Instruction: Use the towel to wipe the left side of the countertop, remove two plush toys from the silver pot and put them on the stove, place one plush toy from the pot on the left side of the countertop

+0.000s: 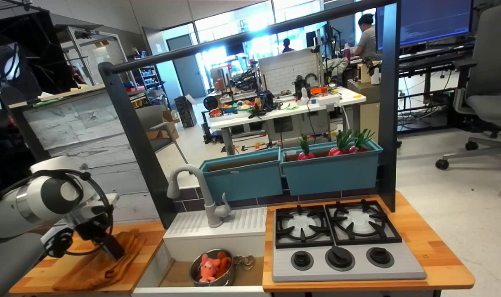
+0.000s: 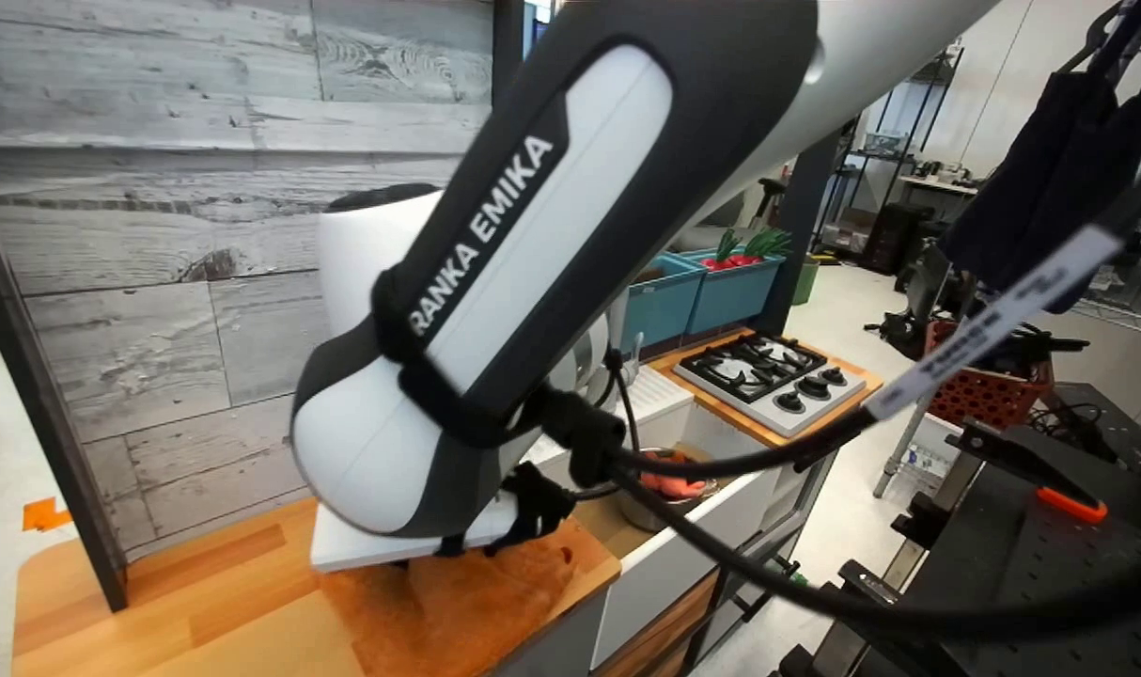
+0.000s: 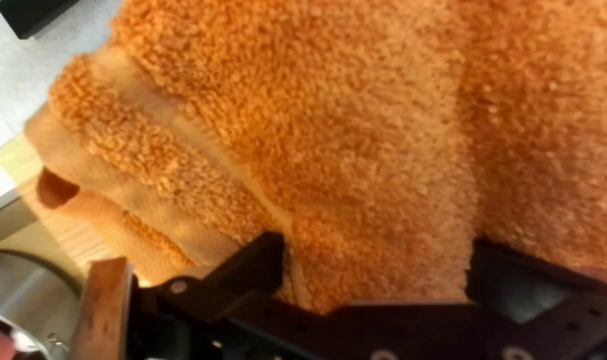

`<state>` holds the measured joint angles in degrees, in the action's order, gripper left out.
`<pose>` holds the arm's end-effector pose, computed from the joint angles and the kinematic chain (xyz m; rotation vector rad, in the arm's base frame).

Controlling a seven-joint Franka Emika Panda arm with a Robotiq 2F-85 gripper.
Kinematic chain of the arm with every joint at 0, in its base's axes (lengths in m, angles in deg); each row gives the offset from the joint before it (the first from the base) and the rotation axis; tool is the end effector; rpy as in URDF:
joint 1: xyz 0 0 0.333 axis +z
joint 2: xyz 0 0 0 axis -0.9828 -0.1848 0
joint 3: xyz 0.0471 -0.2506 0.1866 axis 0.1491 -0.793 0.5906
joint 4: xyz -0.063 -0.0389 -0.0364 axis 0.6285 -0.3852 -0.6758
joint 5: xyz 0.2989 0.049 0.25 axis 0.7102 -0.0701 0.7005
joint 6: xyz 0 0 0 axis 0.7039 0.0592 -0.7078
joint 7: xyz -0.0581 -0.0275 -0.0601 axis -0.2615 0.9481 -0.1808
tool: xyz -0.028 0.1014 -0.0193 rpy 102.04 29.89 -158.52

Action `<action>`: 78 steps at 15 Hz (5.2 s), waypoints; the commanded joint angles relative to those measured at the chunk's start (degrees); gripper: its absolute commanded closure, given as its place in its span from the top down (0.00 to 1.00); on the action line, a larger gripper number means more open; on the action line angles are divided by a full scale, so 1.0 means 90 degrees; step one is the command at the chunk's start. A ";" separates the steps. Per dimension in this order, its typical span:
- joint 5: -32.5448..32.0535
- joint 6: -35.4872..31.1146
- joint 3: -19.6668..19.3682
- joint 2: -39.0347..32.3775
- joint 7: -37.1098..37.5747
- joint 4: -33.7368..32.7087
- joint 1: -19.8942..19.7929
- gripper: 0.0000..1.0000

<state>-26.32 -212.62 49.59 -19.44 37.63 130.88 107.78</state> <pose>0.6251 0.2567 -0.0516 2.9283 -0.6474 0.0296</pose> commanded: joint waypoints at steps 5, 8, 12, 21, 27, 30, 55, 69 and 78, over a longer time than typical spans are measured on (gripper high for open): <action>-0.0173 -0.0401 0.0217 -0.0932 0.0176 -0.1618 0.0875 1.00; -0.0169 -0.0298 0.0054 -0.1139 0.0150 -0.1935 0.0753 1.00; 0.0094 -0.0399 -0.0063 -0.0864 0.0148 -0.1073 0.0109 1.00; -0.0051 -0.0704 0.0118 -0.0308 -0.0102 -0.0002 -0.0421 1.00; 0.0056 -0.0874 0.0669 -0.0727 -0.0191 -0.0961 0.0229 1.00; -0.0019 -0.0678 0.0610 -0.1074 0.0117 -0.1751 0.0608 1.00; -0.1146 0.0578 -0.1054 0.3118 0.0763 0.3009 0.0428 1.00; -0.1796 0.0819 -0.1085 0.2403 0.0563 0.2880 -0.0877 1.00; -0.1626 -0.0111 -0.1125 0.0955 0.0609 0.1919 -0.1511 1.00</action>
<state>-42.49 -210.04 38.14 -6.08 42.87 153.40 96.67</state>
